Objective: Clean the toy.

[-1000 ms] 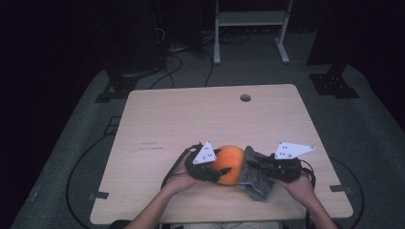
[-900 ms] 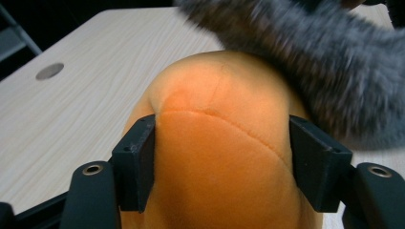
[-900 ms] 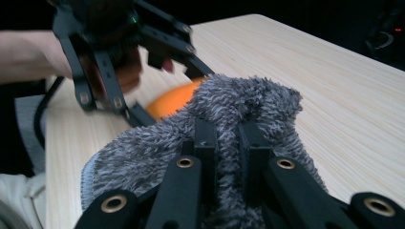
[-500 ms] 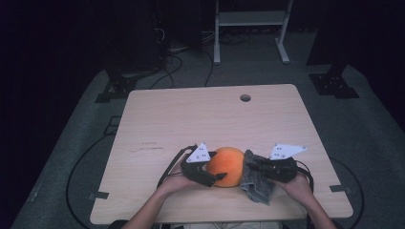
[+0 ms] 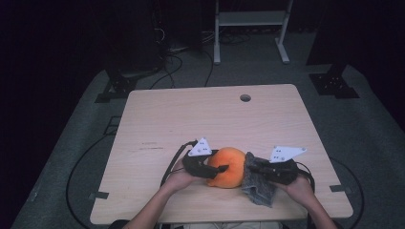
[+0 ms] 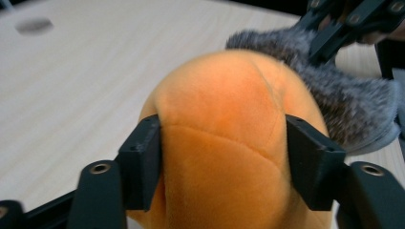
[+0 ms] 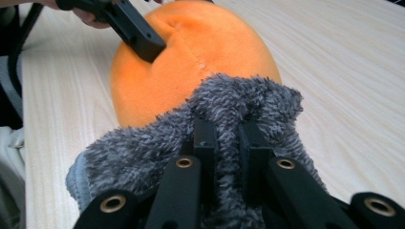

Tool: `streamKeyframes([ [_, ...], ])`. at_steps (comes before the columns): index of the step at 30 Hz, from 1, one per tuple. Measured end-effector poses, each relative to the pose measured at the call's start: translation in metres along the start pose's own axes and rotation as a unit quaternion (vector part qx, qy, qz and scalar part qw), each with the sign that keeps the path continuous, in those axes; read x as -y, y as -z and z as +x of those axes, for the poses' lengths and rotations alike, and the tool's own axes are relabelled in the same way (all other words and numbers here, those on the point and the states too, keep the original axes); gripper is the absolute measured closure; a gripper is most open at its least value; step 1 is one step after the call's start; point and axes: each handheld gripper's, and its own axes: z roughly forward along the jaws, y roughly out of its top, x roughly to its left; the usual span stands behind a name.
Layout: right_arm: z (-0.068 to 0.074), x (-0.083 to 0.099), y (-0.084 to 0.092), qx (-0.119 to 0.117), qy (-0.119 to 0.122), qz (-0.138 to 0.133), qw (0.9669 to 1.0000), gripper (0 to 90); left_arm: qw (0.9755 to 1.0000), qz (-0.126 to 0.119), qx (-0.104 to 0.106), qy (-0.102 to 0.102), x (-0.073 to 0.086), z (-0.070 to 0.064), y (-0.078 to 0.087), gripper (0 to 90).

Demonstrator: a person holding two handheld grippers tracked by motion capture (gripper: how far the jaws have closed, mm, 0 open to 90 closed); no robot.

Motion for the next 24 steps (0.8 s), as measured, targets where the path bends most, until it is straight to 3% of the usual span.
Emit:
streamKeyframes([
  [3,-0.003,-0.004,0.006,0.010,-0.003,-0.013,0.9999,80.3,0.9989,-0.013,-0.026,-0.037,-0.002,-0.004,0.001,37.0],
  [6,-0.008,-0.010,0.012,-0.001,-0.021,-0.052,0.9984,80.3,0.9969,-0.024,-0.032,-0.067,-0.001,-0.011,-0.001,37.0],
  [8,-0.010,-0.015,0.010,-0.016,-0.028,-0.065,0.9974,80.3,0.9958,-0.027,-0.024,-0.084,-0.002,-0.015,-0.003,36.4],
  [10,-0.009,-0.017,0.001,-0.029,-0.025,-0.059,0.9975,80.3,0.9954,-0.022,-0.013,-0.092,-0.002,-0.016,-0.002,32.2],
  [11,-0.006,-0.017,-0.003,-0.032,-0.019,-0.049,0.9981,80.3,0.9962,-0.017,-0.008,-0.085,-0.003,-0.016,-0.001,26.3],
  [14,0.004,-0.016,-0.011,-0.046,0.000,-0.040,0.9981,80.3,0.9990,-0.023,0.021,-0.033,-0.005,-0.006,0.004,14.3],
  [15,0.009,-0.018,-0.012,-0.046,0.013,-0.039,0.9981,80.2,0.9994,-0.013,0.019,-0.026,-0.005,-0.005,0.003,11.1],
  [17,0.014,-0.019,-0.014,-0.046,0.023,-0.039,0.9979,80.2,0.9993,0.016,0.014,-0.030,-0.003,-0.003,0.000,11.9],
  [20,0.015,-0.018,-0.015,-0.041,0.022,-0.035,0.9983,80.3,0.9987,0.020,0.010,-0.046,0.002,-0.003,0.002,19.7],
  [24,0.006,-0.006,-0.013,-0.034,0.006,-0.018,0.9992,80.3,0.9989,0.025,0.012,-0.038,0.006,0.000,0.005,21.0],
])
